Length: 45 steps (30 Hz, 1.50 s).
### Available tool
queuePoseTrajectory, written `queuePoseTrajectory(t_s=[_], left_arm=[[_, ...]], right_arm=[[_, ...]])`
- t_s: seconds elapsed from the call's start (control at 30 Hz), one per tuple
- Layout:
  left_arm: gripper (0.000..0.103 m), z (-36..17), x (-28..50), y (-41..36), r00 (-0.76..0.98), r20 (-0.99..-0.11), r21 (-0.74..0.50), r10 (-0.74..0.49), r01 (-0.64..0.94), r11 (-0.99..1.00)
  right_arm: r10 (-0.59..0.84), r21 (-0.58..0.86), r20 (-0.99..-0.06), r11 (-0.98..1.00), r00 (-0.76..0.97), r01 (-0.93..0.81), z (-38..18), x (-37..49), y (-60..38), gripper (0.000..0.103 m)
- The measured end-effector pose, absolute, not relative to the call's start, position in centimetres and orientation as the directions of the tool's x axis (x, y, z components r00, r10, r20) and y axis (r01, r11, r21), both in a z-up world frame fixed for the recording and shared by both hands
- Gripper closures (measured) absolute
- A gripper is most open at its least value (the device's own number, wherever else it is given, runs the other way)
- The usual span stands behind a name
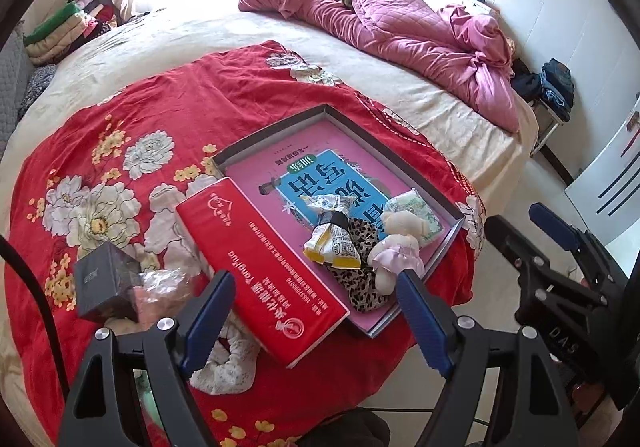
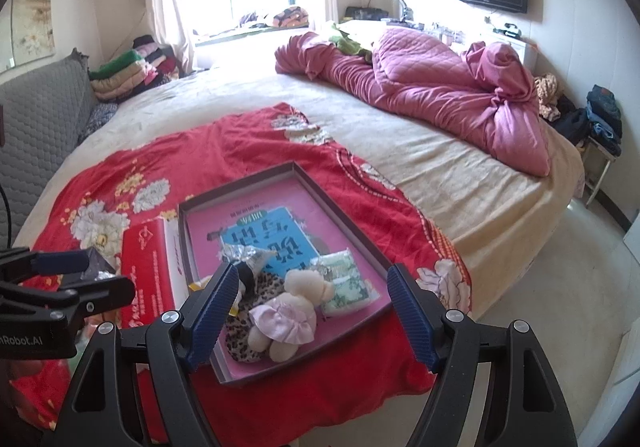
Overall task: Organize soft objects
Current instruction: 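Move both open tools back over the remaining pile of items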
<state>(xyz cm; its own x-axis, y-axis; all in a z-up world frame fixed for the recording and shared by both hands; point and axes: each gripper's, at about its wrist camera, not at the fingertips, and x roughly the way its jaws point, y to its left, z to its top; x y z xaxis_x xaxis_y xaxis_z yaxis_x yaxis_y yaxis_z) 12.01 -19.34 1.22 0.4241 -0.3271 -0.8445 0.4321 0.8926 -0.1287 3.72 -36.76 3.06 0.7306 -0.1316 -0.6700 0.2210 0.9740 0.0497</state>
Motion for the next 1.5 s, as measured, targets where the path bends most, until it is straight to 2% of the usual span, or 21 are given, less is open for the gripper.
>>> queuePoseTrajectory(t_s=[0.77, 1.5], left_arm=[[0.021, 4.9, 9.1, -13.8, 0.506, -0.803, -0.121, -0.316, 0.381, 0.917], [0.021, 5.7, 8.2, -2.9, 0.57, -0.784, -0.139, -0.244, 0.223, 0.965]], right_arm=[[-0.112, 0.034, -0.586, 0.986, 0.802, 0.163, 9.0, 1.8, -33.3, 0.025], [0.006, -0.002, -0.559, 1.0, 0.829, -0.009, 11.0, 2.4, -24.6, 0.025]])
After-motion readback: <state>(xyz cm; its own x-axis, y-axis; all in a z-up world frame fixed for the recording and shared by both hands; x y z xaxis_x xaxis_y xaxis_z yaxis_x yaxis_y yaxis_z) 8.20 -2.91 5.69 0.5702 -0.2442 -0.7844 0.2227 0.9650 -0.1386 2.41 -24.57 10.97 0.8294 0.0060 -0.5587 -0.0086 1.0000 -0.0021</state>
